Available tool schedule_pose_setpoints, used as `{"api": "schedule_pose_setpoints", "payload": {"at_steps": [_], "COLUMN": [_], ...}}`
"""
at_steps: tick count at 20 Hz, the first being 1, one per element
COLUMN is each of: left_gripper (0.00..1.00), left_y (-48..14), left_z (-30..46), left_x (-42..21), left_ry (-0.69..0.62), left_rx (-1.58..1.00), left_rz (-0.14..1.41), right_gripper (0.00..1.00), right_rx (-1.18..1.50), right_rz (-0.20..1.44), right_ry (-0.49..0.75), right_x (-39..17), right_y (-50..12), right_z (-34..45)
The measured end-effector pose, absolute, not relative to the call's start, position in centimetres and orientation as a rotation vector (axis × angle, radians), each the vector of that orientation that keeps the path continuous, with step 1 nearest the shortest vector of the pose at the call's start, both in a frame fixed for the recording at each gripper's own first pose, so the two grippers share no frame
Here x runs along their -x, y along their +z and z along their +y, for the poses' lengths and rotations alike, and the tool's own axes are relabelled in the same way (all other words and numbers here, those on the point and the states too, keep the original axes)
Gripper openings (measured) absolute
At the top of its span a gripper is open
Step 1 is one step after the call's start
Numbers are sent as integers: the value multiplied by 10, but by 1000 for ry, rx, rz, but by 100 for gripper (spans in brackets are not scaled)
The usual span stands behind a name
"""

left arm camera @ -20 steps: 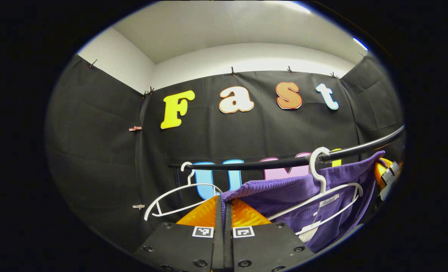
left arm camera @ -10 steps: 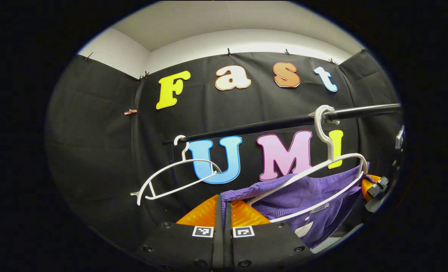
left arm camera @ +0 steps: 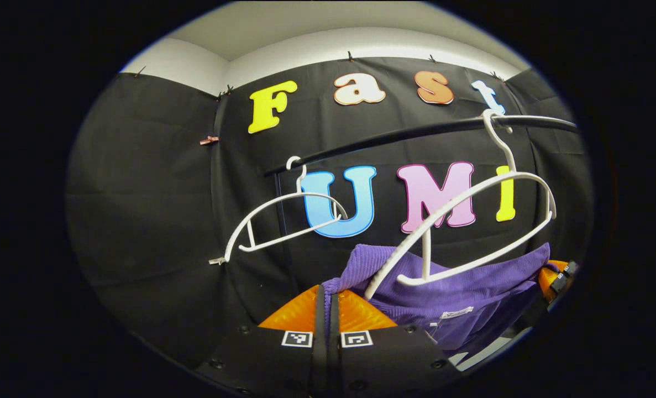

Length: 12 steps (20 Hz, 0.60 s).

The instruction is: Grasp the clothes on the hanger with both hands and then place them into the laundry hamper below.

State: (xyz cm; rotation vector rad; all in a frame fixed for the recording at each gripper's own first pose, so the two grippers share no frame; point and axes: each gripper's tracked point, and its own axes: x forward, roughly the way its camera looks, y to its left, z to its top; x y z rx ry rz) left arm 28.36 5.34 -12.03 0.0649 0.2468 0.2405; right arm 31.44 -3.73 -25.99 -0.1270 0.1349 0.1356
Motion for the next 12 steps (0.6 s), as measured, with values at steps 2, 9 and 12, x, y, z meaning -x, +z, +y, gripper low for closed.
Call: {"api": "schedule_pose_setpoints", "payload": {"at_steps": [2, 9, 12], "left_gripper": [5, 5, 5], "left_y": [-136, -186, -188], "left_z": [51, 32, 4], "left_x": [-268, -226, -214], "left_ry": [227, 157, 83], "left_rx": [-57, -17, 20], "left_rz": [273, 386, 405], "right_gripper": [10, 6, 6], "right_rx": [122, 94, 53], "right_rz": [147, 196, 211], "right_ry": [157, 273, 306], "right_x": [-295, -238, -221], "right_y": [-256, -243, -229], "right_z": [-27, 14, 28]}}
